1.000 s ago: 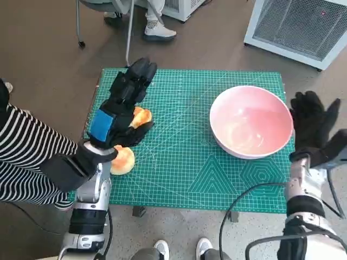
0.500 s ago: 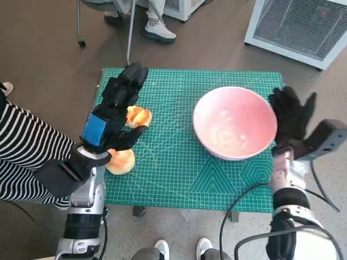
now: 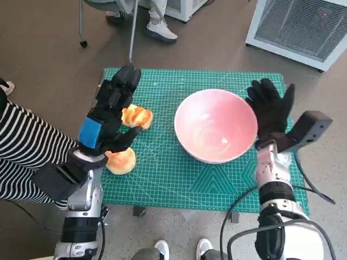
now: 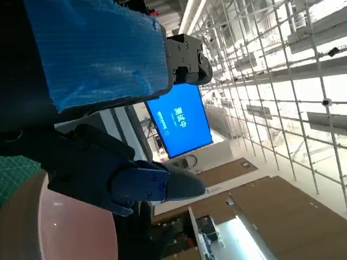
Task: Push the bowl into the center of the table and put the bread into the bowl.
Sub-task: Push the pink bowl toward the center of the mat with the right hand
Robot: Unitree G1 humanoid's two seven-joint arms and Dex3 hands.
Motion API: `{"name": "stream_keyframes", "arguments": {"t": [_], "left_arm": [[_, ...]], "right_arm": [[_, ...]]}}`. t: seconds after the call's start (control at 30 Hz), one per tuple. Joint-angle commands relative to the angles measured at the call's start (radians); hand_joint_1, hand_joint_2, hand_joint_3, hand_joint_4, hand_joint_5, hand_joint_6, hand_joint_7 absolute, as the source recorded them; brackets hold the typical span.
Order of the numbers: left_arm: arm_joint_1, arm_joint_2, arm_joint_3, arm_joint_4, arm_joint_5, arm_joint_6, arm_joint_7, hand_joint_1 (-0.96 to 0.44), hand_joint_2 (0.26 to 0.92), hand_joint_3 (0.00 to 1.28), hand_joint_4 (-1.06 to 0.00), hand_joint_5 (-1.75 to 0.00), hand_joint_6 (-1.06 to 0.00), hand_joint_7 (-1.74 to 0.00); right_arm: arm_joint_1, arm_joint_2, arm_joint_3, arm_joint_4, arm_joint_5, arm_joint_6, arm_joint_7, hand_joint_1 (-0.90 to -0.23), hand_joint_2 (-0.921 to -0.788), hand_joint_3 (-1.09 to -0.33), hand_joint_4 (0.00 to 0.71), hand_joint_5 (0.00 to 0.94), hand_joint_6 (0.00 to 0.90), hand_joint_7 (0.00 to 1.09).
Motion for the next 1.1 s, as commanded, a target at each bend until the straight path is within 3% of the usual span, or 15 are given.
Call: {"name": "stream_keyframes", "arguments": {"t": [0.03, 0.47, 0.7, 0.97, 1.1], "left_arm": [[0.022, 0.007, 0.005, -0.034, 0.01, -0.005, 0.014, -0.6, 0.921, 0.29, -0.14, -0.02, -0.01, -0.41], [0.04, 0.015, 0.007, -0.053, 0.023, 0.001, 0.042, -0.61, 0.921, 0.29, -0.14, -0.01, -0.02, -0.4], [0.042, 0.014, 0.005, -0.051, 0.029, 0.002, 0.053, -0.6, 0.921, 0.29, -0.14, -0.01, -0.02, -0.39], [0.03, 0.004, 0.0, -0.036, 0.032, -0.005, 0.055, -0.6, 0.921, 0.3, -0.13, -0.01, -0.02, -0.38], [0.01, -0.005, -0.007, -0.015, 0.032, -0.011, 0.053, -0.6, 0.921, 0.3, -0.13, 0.0, -0.02, -0.37]], "right_arm": [[-0.008, 0.029, 0.001, 0.021, 0.001, 0.028, 0.009, -0.703, -0.921, -0.929, 0.17, 0.0, 0.152, 0.25], [-0.05, 0.081, -0.039, 0.033, 0.035, 0.079, -0.012, -0.659, -0.921, -0.902, 0.19, 0.008, 0.219, 0.26], [-0.049, 0.071, -0.041, 0.027, 0.028, 0.073, -0.003, -0.638, -0.921, -0.916, 0.19, 0.005, 0.215, 0.24], [-0.034, 0.035, 0.015, 0.001, -0.028, -0.026, 0.01, -0.675, -0.921, -0.905, 0.18, 0.001, 0.199, 0.22], [-0.022, 0.009, 0.064, -0.025, -0.074, -0.109, 0.032, -0.705, -0.921, -0.892, 0.164, 0.0, 0.182, 0.21]]}}
